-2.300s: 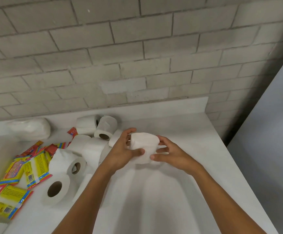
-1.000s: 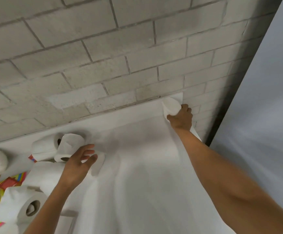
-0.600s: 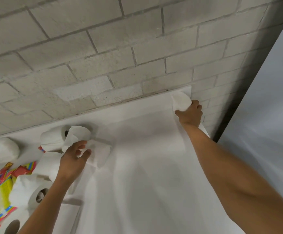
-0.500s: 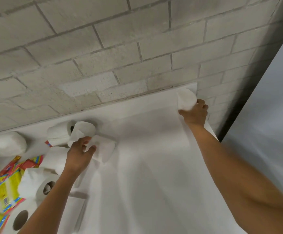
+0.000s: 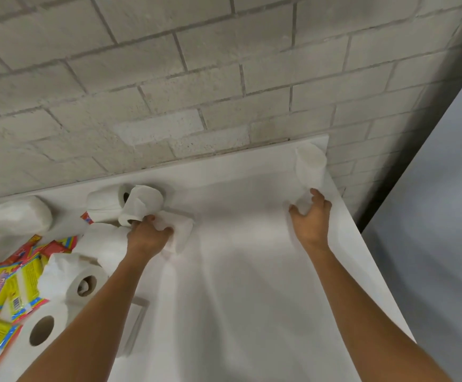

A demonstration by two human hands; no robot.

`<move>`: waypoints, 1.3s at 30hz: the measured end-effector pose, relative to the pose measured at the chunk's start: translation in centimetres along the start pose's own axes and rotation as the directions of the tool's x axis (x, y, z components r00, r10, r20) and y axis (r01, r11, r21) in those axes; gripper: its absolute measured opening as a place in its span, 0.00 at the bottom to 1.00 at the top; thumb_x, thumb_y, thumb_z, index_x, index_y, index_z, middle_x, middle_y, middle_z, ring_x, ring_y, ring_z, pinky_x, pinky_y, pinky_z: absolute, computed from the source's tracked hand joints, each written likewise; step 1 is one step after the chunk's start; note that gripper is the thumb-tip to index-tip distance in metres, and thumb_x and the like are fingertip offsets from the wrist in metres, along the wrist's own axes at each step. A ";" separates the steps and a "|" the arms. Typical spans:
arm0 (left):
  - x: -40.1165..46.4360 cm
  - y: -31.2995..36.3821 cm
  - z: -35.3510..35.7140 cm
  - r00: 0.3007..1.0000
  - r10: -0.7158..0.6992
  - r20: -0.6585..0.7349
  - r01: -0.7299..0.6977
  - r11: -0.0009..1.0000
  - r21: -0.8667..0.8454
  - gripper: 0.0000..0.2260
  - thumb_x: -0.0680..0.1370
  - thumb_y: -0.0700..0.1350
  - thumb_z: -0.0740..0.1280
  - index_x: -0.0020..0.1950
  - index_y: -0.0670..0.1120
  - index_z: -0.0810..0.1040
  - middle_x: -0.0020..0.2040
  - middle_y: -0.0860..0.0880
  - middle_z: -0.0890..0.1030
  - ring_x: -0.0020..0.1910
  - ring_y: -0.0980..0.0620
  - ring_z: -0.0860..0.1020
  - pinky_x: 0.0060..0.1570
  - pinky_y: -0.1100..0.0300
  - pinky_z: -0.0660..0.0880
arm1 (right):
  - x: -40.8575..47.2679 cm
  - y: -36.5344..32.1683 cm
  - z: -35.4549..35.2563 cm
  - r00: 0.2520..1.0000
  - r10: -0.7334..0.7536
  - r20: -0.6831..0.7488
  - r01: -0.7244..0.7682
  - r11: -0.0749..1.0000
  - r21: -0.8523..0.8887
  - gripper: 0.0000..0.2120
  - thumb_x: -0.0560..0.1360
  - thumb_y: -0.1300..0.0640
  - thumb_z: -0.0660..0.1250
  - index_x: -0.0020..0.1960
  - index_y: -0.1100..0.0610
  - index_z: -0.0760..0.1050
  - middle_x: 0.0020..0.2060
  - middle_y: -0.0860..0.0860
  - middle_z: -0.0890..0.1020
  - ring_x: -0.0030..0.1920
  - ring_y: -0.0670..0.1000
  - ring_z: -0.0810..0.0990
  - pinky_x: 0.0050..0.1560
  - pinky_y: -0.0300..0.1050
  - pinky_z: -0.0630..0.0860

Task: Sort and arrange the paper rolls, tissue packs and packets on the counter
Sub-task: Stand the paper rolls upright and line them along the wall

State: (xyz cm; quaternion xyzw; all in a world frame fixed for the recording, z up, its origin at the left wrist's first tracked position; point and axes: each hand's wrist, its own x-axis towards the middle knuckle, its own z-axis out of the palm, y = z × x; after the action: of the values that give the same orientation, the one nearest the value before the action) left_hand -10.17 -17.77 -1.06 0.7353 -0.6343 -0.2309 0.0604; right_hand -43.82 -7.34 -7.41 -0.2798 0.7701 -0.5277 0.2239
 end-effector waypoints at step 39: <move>-9.9 6.3 -1.1 0.754 0.649 -0.097 -0.607 0.634 -0.480 0.27 0.71 0.39 0.77 0.63 0.64 0.76 0.59 0.60 0.75 0.59 0.59 0.76 0.61 0.63 0.73 | -7.2 -6.7 1.3 0.546 -0.055 0.836 -0.162 0.972 0.169 0.33 0.65 0.55 0.80 0.66 0.46 0.73 0.58 0.48 0.83 0.59 0.51 0.81 0.62 0.54 0.78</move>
State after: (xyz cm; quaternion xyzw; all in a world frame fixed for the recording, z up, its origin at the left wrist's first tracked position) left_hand -16.26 -9.66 4.90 0.4182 -0.7734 -0.3769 0.2913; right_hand -36.34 -5.41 -1.20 -0.4459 0.5135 -0.4076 0.6094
